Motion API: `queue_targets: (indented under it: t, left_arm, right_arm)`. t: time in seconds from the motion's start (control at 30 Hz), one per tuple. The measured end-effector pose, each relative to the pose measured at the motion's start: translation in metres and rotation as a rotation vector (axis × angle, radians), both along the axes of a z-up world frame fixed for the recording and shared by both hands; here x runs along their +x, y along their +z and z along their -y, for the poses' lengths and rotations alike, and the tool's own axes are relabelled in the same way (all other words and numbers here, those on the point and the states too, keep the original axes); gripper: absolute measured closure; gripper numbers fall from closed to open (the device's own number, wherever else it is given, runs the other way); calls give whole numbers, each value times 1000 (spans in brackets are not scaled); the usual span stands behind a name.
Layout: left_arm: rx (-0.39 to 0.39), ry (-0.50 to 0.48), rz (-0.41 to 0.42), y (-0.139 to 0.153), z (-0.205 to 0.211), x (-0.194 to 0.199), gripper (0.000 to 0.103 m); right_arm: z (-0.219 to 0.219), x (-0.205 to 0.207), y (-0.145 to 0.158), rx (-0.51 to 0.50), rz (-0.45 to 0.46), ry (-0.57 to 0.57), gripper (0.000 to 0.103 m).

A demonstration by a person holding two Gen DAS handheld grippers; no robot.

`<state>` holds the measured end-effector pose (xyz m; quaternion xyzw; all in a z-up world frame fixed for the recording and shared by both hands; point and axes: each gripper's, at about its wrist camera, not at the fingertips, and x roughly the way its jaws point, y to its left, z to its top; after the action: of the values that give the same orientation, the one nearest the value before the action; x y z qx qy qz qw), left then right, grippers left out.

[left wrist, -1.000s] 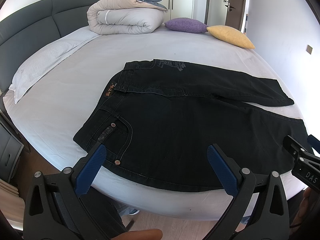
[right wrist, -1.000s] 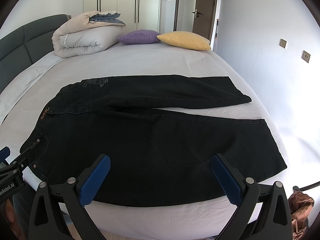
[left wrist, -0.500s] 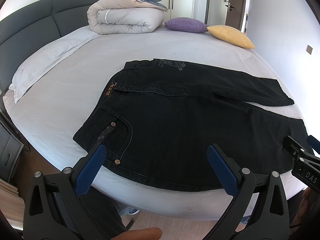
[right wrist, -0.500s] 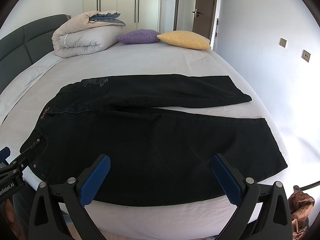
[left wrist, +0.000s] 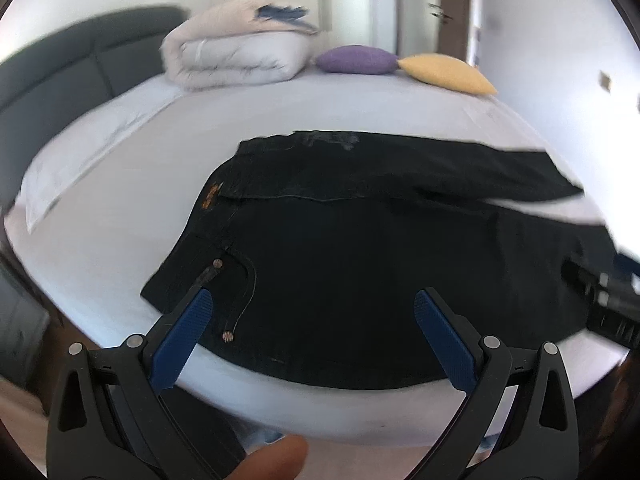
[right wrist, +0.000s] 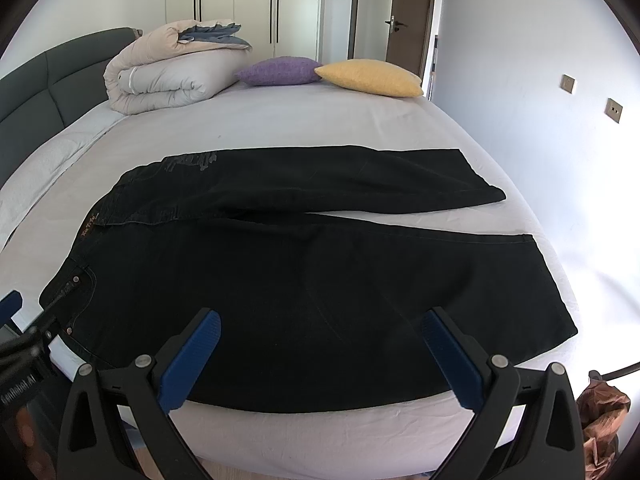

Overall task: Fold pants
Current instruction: 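Grasp the black jeans near the waistband with the left gripper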

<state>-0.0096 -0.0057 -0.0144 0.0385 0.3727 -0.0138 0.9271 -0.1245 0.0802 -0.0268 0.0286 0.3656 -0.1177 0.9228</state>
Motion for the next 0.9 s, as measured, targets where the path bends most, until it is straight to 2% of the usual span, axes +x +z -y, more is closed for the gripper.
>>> queue_targets:
  t: [0.07, 0.17, 0.23, 0.37, 0.43, 0.47, 0.53, 0.67, 0.8, 0.9]
  left_arm:
    - [69, -34, 4, -6, 2, 3, 0]
    - [49, -110, 26, -9, -7, 19, 0]
    - [25, -137, 0, -12, -17, 39, 0]
    - [103, -121, -6, -16, -36, 82, 0]
    - [134, -130, -51, -20, -41, 104, 0]
    - [137, -124, -71, -20, -47, 118, 0]
    - [103, -128, -58, -15, -59, 146, 0]
    - [68, -205, 0, 0, -75, 228, 0]
    - [18, -364, -77, -2, -78, 327, 0]
    - [19, -460, -166, -15, -73, 389, 0]
  right_arm:
    - [0, -4, -9, 0, 5, 8, 0]
    - [6, -1, -8, 0, 13, 24, 0]
    - [9, 12, -6, 3, 11, 52, 0]
    - [15, 35, 2, 4, 38, 143, 0]
    - [20, 49, 8, 16, 46, 206, 0]
    - [22, 57, 9, 22, 48, 231, 0]
    - [31, 74, 10, 33, 42, 273, 0]
    - [40, 107, 10, 54, 24, 386, 2]
    - [45, 130, 6, 46, 8, 514, 6]
    - [48, 146, 0, 18, -18, 588, 12]
